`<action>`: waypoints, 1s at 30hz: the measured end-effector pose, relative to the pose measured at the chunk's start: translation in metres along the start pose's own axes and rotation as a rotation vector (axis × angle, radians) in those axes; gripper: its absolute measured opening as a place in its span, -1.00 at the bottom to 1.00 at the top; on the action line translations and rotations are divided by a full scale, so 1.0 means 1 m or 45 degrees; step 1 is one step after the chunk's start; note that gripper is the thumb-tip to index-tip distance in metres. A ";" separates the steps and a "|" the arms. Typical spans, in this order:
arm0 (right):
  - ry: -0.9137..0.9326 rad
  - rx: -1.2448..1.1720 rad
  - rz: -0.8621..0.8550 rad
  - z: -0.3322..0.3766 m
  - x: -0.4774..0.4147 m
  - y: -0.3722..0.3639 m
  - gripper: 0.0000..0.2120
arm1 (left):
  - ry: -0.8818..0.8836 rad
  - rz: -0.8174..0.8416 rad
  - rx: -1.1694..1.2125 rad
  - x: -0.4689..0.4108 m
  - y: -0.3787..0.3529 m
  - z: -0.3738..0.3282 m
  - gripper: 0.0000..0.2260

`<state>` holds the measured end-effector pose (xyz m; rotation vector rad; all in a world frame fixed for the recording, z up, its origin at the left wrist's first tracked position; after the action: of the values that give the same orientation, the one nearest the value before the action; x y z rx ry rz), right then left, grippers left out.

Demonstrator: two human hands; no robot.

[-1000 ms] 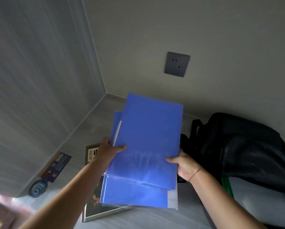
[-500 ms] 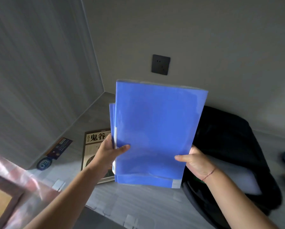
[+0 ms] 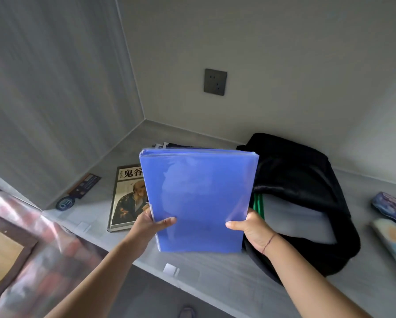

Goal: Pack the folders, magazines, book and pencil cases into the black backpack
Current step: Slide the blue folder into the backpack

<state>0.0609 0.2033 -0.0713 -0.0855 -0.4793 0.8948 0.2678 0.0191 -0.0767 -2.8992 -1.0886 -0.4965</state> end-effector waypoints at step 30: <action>-0.116 -0.359 -0.786 -0.033 0.176 0.184 -0.79 | -1.015 0.220 -1.700 -0.113 -0.237 -0.086 -0.44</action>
<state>0.0342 0.4582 -0.0852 -0.1448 -0.6677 0.2233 0.0106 0.1172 -0.0531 -4.5736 -0.4941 0.0698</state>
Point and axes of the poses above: each hand's wrist, its own x-axis away from the middle knuckle, its own y-axis out of the back of the hand, z = x × y, the point moved 3 cm from there along -x, towards the middle knuckle, and after that the axes turned 14 degrees about -x, right-handed, at the moved point
